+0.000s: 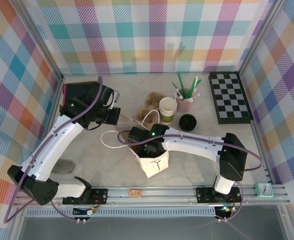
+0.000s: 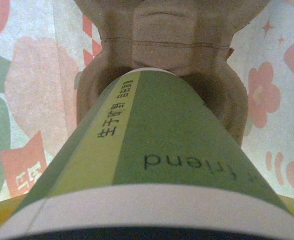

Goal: Pack the takeout coffee

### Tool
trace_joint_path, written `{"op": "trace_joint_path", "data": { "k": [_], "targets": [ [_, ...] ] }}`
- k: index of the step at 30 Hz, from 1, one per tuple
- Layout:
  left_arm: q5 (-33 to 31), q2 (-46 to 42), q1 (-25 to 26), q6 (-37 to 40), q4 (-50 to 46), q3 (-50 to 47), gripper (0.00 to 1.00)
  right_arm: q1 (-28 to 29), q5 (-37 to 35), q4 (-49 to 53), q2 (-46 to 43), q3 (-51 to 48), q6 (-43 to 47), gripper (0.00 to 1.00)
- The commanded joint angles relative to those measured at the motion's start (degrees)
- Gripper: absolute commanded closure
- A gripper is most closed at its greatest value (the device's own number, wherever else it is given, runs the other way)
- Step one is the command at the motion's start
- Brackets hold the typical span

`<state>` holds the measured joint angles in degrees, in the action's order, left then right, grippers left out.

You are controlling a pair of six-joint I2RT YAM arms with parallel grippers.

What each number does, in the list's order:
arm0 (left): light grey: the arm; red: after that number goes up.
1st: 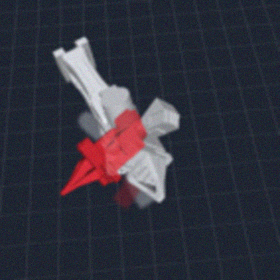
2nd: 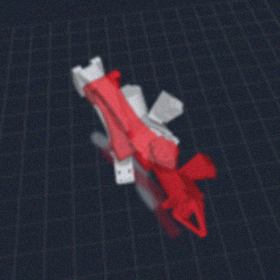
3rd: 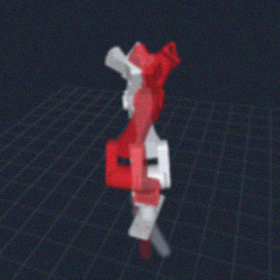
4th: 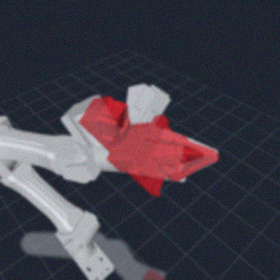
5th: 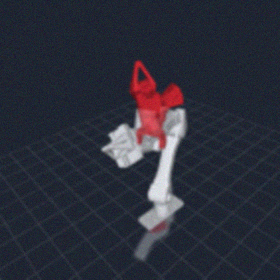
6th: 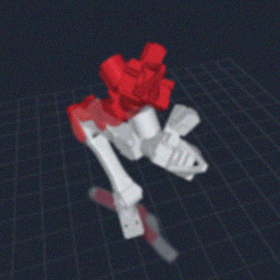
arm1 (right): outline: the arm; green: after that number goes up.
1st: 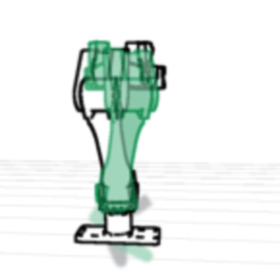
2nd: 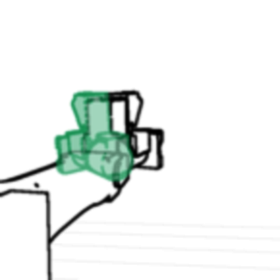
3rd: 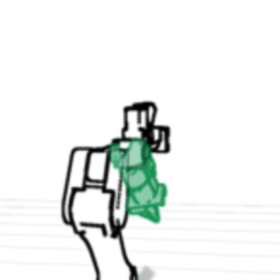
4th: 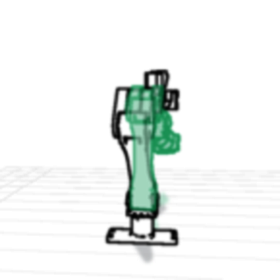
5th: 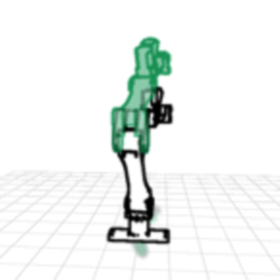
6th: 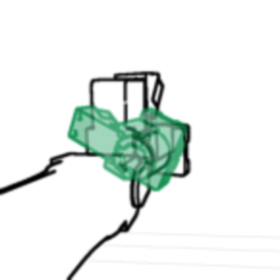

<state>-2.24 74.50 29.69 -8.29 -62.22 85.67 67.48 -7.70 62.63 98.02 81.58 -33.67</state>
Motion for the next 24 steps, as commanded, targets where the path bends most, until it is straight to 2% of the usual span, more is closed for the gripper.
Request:
{"op": "trace_joint_path", "data": {
  "k": [1, 14, 24],
  "targets": [
    [-3.5, -1.1, -1.1, -0.3, 1.9, 0.1, 1.00, 0.5, -0.7, 2.9, -1.5, 0.7, -0.6, 0.62],
    [-1.9, -0.4, -1.1, -0.2, 2.1, 1.0, 1.00, 0.5, -1.4, -4.7, -0.2, 0.1, 0.5, 0.62],
    [-1.4, 0.9, -1.1, 0.4, 1.4, 1.9, 1.00, 0.5, -3.3, -2.3, 0.6, 4.2, 1.4, 0.63]
  ]
}}
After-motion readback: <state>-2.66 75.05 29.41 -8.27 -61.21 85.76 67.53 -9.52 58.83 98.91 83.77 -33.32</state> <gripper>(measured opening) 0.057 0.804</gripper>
